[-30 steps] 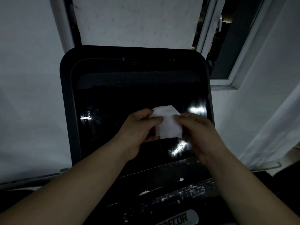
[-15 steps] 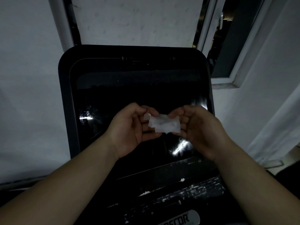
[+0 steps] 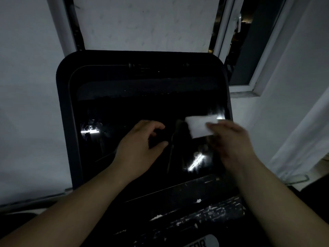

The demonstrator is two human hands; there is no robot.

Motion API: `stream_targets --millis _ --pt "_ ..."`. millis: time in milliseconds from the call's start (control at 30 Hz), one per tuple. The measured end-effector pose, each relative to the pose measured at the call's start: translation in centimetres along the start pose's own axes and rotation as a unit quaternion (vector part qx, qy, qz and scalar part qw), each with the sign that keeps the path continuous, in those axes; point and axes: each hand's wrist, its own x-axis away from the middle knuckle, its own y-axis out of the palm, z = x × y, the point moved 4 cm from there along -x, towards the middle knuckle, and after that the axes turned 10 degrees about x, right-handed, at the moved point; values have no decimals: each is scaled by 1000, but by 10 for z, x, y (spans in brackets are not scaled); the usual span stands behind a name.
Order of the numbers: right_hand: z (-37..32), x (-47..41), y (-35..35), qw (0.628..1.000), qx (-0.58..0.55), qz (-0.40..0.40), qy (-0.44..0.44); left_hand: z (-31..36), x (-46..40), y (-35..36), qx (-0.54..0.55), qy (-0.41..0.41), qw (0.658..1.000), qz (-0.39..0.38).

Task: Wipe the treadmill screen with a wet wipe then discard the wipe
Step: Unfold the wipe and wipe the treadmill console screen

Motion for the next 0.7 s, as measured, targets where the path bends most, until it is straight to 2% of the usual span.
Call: stream_targets --millis 33,67,133,200,300,367,533,600,700 --pt "-8 -12 -15 989 80 97 -83 -1 2 -4 -91 52 994 0" --pt "-17 -21 -23 955 172 173 -166 -4 5 -7 -163 92 982 -3" --pt "-26 -32 -26 863 325 266 -281 -11 8 -12 -273 122 954 -21" --pt "-20 -38 -10 803 408 256 -351 -17 9 -17 -345 121 929 -47" --pt "14 -37 28 742 510 166 -403 -24 14 -27 -383 103 916 -65" --pt "34 -26 50 722 538 140 -413 -26 16 -29 -391 92 913 -71" --pt "53 16 88 659 521 67 -538 -28 15 -16 -410 98 904 -75" --pt "60 6 70 651 544 50 -527 -26 17 -13 -423 101 897 -74" --pt "63 -32 13 678 590 90 -430 -25 20 -12 -443 105 886 -81"
